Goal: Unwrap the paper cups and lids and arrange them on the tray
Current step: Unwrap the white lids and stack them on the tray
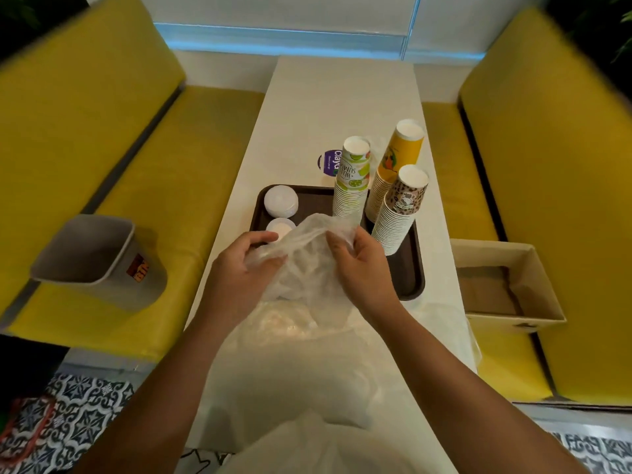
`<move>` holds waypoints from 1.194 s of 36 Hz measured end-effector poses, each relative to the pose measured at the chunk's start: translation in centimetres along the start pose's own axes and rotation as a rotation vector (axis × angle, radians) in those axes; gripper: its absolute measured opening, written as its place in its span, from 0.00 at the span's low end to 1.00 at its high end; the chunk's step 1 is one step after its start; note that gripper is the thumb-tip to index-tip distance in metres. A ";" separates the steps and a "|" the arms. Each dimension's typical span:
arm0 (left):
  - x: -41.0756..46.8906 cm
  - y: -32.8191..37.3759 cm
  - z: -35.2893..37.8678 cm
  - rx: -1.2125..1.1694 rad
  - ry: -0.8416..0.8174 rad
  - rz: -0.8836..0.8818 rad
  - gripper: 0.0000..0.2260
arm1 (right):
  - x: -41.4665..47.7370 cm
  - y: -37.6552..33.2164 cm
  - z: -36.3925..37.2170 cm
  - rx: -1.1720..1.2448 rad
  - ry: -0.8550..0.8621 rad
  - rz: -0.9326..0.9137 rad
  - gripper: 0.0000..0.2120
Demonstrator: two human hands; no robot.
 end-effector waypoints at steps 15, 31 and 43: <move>-5.4 -6.2 1.4 0.413 -0.969 -0.301 0.47 | -5.0 6.7 -2.7 -0.251 -0.215 0.275 0.13; -7.7 -12.2 7.1 0.243 -0.457 0.121 0.44 | -4.1 11.4 -4.6 -0.396 0.134 0.176 0.14; -6.1 -10.7 6.1 -0.050 -0.235 0.283 0.42 | -6.2 12.6 -6.9 -0.410 0.253 0.105 0.17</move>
Point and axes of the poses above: each hand's wrist, its own x-axis towards the middle knuckle, its own z-axis out of the palm, y = z × x, the point moved 1 cm from there along x, towards the middle knuckle, and after that the axes turned 12 degrees about y, right-handed, at the moved point
